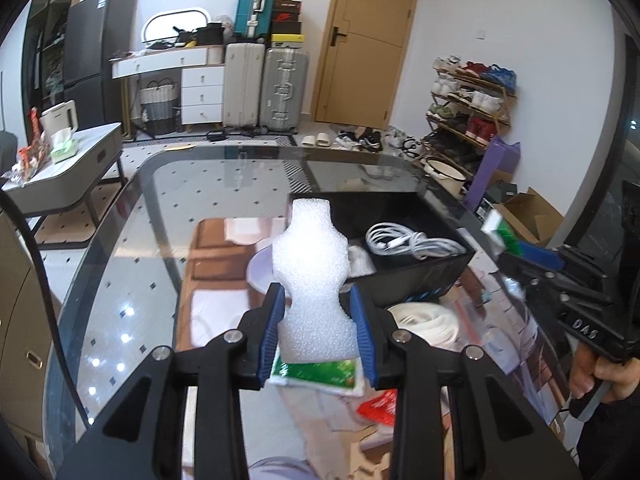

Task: Organize soft objects
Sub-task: 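Carry the foam and green packet into the black box and release both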

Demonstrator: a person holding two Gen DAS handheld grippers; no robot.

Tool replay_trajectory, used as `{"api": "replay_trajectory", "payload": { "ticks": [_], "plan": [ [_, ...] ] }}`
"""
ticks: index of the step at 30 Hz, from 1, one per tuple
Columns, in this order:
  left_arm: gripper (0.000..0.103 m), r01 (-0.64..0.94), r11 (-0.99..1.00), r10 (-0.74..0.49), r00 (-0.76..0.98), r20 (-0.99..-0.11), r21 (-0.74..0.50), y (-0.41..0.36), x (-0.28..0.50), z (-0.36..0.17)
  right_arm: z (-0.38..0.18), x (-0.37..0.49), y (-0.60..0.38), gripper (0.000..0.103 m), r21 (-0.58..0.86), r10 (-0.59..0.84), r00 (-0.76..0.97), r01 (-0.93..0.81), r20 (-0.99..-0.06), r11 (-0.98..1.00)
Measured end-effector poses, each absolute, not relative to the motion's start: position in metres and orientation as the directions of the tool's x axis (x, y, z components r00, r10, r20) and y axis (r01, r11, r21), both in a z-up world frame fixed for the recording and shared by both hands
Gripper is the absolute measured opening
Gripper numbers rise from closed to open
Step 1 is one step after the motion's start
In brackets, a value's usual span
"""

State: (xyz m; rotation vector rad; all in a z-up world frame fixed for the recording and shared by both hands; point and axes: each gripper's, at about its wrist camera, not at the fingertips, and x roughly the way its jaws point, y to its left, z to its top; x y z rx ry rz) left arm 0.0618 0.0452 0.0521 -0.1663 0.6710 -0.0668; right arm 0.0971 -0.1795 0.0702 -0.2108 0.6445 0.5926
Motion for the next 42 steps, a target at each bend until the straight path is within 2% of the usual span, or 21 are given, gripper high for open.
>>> {"api": "replay_trajectory", "payload": {
  "ticks": [16,30,42],
  "plan": [
    [0.033,0.09,0.978,-0.19,0.741,-0.644,-0.186,0.02,0.107,0.054,0.071,0.138,-0.159,0.029,0.01,0.463,0.615,-0.595,-0.638,0.804],
    [0.033,0.101,0.98,-0.191,0.71,-0.678,-0.17,0.008,0.143,0.048,0.058,0.173,-0.142,0.029,0.008,0.448,0.596,-0.596,-0.666,0.803],
    [0.033,0.108,0.981,-0.189,0.682,-0.707,-0.159,0.004,0.165,0.038,0.049,0.19,-0.124,0.029,-0.049,0.415,0.6,-0.605,-0.684,0.795]
  ]
}}
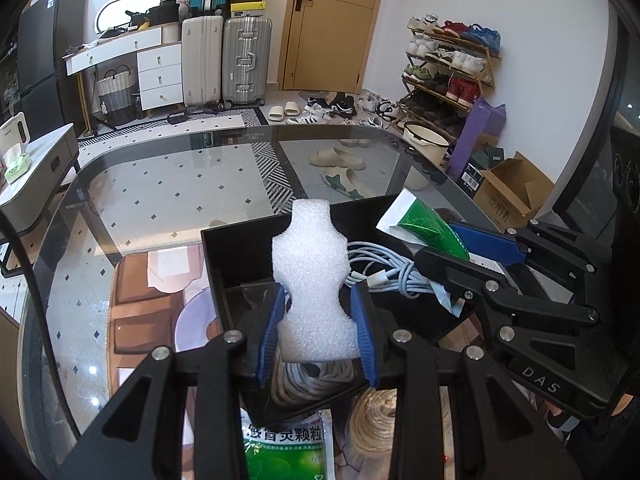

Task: Organize soft objects
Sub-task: 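Carry the foam and green packet into the black box and release both, then withdraw both tools from the black box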

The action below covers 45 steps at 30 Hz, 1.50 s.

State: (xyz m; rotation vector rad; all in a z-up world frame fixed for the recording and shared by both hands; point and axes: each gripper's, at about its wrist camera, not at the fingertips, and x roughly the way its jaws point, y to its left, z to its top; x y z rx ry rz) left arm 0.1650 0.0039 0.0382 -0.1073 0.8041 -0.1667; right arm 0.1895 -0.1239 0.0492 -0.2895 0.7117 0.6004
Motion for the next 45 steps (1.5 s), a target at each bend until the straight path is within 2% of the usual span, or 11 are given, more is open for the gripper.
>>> {"api": "replay_trajectory", "payload": {
  "ticks": [5,7,8,12,14,15,18,19,20,32,45],
  "plan": [
    [0.034,0.099,0.984,-0.178,0.675,-0.716,-0.151,0.006,0.167,0.035,0.047,0.191,-0.12,0.032,-0.071,0.403,0.602,-0.61,-0.69,0.789],
    [0.037,0.097,0.983,-0.179,0.67,-0.72,-0.155,0.006,0.167,0.033,0.047,0.189,-0.119,0.047,-0.073,0.41,0.601,-0.618,-0.686,0.783],
    [0.044,0.097,0.983,-0.181,0.67,-0.72,-0.157,0.007,0.166,0.034,0.048,0.188,-0.12,0.051,-0.078,0.409,0.606,-0.617,-0.682,0.783],
    [0.055,0.111,0.982,-0.187,0.681,-0.708,-0.153,0.006,0.158,0.037,0.051,0.181,-0.127,0.063,-0.095,0.4,0.626,-0.606,-0.669,0.789],
    [0.063,0.112,0.982,-0.188,0.694,-0.695,-0.154,0.008,0.152,0.04,0.054,0.178,-0.135,0.075,-0.092,0.396,0.641,-0.59,-0.657,0.802],
    [0.066,0.113,0.98,-0.194,0.697,-0.69,-0.161,0.009,0.149,0.041,0.057,0.175,-0.141,0.085,-0.088,0.393,0.655,-0.575,-0.646,0.813],
    [0.086,0.127,0.975,-0.217,0.717,-0.662,-0.183,0.011,0.14,0.047,0.062,0.167,-0.155,0.098,-0.065,0.396,0.675,-0.549,-0.622,0.833],
    [0.095,0.117,0.979,-0.2,0.727,-0.657,-0.168,0.011,0.136,0.049,0.063,0.164,-0.161,0.102,-0.048,0.403,0.673,-0.545,-0.62,0.837],
    [0.103,0.103,0.984,-0.175,0.738,-0.651,-0.147,0.011,0.131,0.05,0.064,0.162,-0.164,0.102,-0.034,0.408,0.671,-0.542,-0.62,0.84],
    [0.103,0.055,0.992,-0.115,0.782,-0.612,-0.117,0.022,0.084,0.049,0.057,0.127,-0.183,0.102,0.014,0.414,0.644,-0.53,-0.643,0.848],
    [0.103,0.04,0.992,-0.106,0.774,-0.624,-0.12,0.019,0.05,0.026,0.031,0.088,-0.193,0.102,0.048,0.41,0.589,-0.532,-0.697,0.845]
  ]
}}
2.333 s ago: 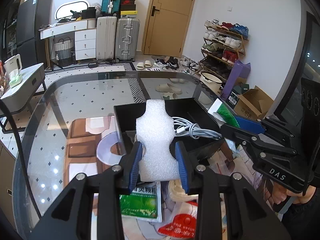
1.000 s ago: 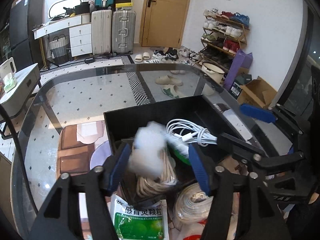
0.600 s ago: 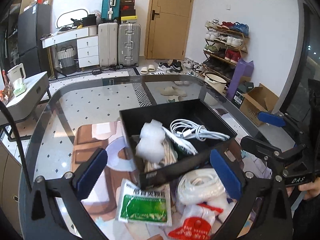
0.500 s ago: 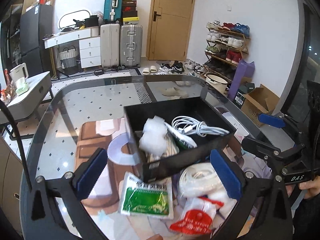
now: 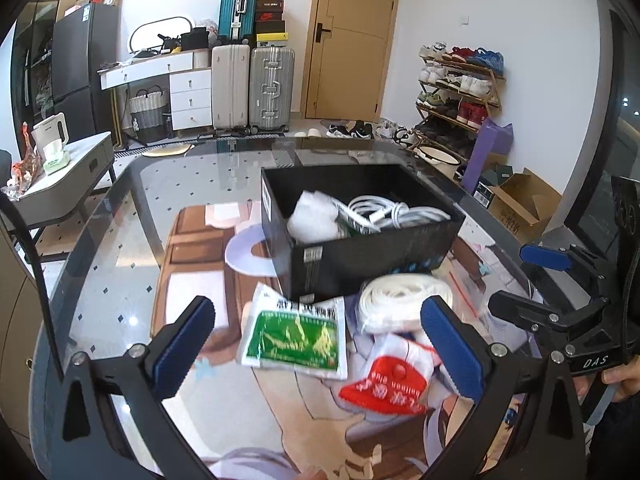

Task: Organize soft objects
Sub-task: 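Withdraw both tools from the black box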

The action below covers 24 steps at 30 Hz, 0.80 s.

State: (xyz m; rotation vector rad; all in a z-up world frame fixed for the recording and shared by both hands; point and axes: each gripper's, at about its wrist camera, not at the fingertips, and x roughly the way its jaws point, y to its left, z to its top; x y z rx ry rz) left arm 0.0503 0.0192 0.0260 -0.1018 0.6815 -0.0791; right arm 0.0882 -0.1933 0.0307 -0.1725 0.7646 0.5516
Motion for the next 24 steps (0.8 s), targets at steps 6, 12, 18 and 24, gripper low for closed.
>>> {"api": "replay_trajectory", "payload": {
  "ticks": [6,12,18,24],
  "plan": [
    [0.103,0.036,0.993,-0.1,0.752,-0.651,-0.11,0.015,0.044,0.01,0.016,0.077,-0.196,0.102,0.074,0.412,0.553,-0.532,-0.725,0.843],
    [0.103,0.044,0.995,-0.089,0.765,-0.637,-0.087,0.009,0.033,0.002,0.007,0.071,-0.195,0.102,0.089,0.418,0.534,-0.535,-0.735,0.84],
    [0.103,0.062,0.994,-0.105,0.796,-0.596,-0.092,0.008,0.023,0.005,-0.002,0.067,-0.184,0.102,0.077,0.415,0.509,-0.559,-0.754,0.826],
    [0.103,0.074,0.995,-0.103,0.8,-0.591,-0.073,0.003,0.022,0.006,-0.011,0.065,-0.172,0.102,0.071,0.404,0.472,-0.577,-0.784,0.814]
  ]
}}
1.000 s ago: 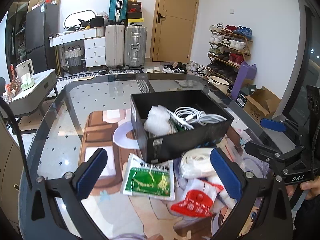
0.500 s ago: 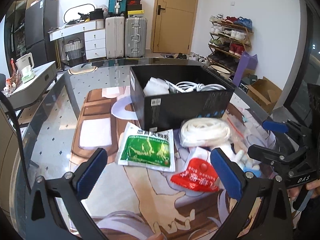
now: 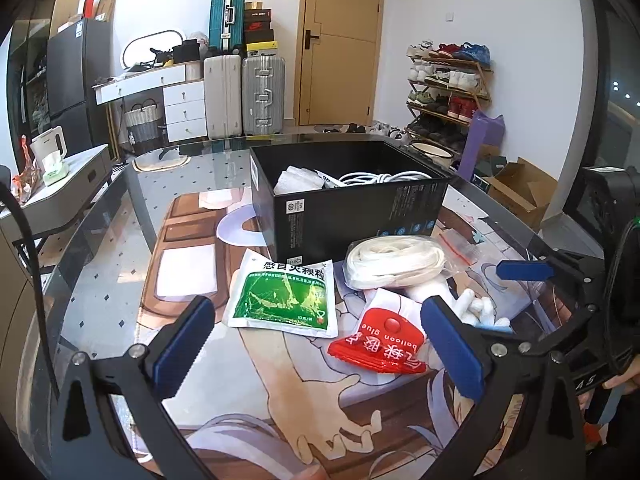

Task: Organize soft objects
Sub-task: 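Withdraw both tools from the black box, then grasp the white plush toy with the right tool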

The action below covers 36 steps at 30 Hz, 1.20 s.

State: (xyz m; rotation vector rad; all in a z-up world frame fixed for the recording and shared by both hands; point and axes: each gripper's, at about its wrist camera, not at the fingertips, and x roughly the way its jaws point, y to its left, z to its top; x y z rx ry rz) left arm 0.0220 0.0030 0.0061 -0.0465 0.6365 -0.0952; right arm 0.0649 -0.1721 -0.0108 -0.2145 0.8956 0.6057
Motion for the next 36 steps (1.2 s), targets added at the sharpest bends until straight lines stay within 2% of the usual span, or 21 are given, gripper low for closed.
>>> {"api": "replay_trajectory", "payload": {
  "ticks": [6,27,29,31,32,33,36],
  "plan": [
    [0.103,0.077,0.993,-0.117,0.798,-0.591,-0.092,0.006,0.023,0.005,-0.022,0.066,-0.163,0.102,0.01,0.338,0.466,-0.575,-0.818,0.818],
    [0.103,0.081,0.991,-0.128,0.789,-0.601,-0.104,0.007,0.024,0.002,-0.025,0.077,-0.169,0.102,-0.023,0.289,0.464,-0.559,-0.837,0.829],
    [0.103,0.083,0.991,-0.13,0.788,-0.601,-0.106,0.006,0.024,0.002,-0.024,0.077,-0.167,0.097,-0.024,0.297,0.467,-0.566,-0.833,0.824],
    [0.103,0.083,0.991,-0.13,0.788,-0.601,-0.106,0.006,0.024,0.002,-0.023,0.077,-0.167,0.082,0.005,0.324,0.453,-0.576,-0.831,0.818],
    [0.103,0.083,0.991,-0.131,0.788,-0.601,-0.107,0.006,0.024,0.002,-0.022,0.077,-0.168,0.081,0.008,0.328,0.453,-0.577,-0.829,0.817],
    [0.103,0.083,0.991,-0.131,0.788,-0.602,-0.107,0.006,0.024,0.002,-0.022,0.076,-0.169,0.074,0.006,0.328,0.454,-0.579,-0.828,0.815],
    [0.103,0.083,0.991,-0.131,0.788,-0.602,-0.107,0.007,0.024,0.002,-0.019,0.075,-0.173,0.051,0.012,0.34,0.461,-0.58,-0.82,0.814]
  ]
}}
